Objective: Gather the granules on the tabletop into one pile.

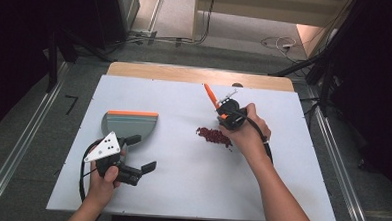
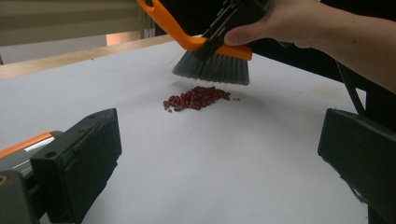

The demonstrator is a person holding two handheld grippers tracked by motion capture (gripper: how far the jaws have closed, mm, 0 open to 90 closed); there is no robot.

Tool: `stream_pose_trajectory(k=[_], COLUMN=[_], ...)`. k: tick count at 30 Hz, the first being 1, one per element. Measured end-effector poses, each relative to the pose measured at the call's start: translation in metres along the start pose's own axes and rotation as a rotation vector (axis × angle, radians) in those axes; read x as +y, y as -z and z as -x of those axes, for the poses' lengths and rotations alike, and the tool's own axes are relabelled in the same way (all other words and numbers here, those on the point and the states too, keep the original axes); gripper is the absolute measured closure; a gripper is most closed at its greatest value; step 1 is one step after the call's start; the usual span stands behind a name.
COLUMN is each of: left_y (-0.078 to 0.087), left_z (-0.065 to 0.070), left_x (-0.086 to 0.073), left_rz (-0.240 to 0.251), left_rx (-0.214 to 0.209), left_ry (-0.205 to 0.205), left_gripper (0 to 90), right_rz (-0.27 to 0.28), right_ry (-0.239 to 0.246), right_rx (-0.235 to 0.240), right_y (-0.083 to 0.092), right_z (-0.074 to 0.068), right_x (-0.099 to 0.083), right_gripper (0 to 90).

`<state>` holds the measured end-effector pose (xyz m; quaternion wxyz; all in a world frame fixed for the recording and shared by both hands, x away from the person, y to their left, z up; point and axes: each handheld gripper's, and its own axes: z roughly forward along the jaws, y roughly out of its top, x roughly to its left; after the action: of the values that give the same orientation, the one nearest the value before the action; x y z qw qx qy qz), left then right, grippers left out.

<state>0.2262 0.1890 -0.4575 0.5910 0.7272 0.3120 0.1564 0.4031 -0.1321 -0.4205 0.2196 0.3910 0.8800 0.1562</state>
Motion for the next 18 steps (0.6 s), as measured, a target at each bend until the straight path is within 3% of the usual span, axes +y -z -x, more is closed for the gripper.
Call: stream_pose_trajectory(k=[6, 13, 18], left_y=[0.0, 0.0, 0.0], left_z=[0.0, -0.001, -0.001], left_x=[0.0, 0.0, 0.0], left_rz=[-0.001, -0.002, -0.002], left_rx=[0.002, 0.007, 0.009], left_ry=[-0.001, -0.001, 0.0], left_gripper=[0.3, 0.3, 0.3], right_rz=[0.053, 0.118, 0.139], right_ry=[-0.019, -0.073, -0.11], right_rx=[0.043, 0.154, 0.18], right_y=[0.015, 0.031, 0.04], right_z=[0.01, 0.025, 0.036], right_x=[-0.009, -0.026, -0.04], right_gripper=[68.8, 68.8, 68.8])
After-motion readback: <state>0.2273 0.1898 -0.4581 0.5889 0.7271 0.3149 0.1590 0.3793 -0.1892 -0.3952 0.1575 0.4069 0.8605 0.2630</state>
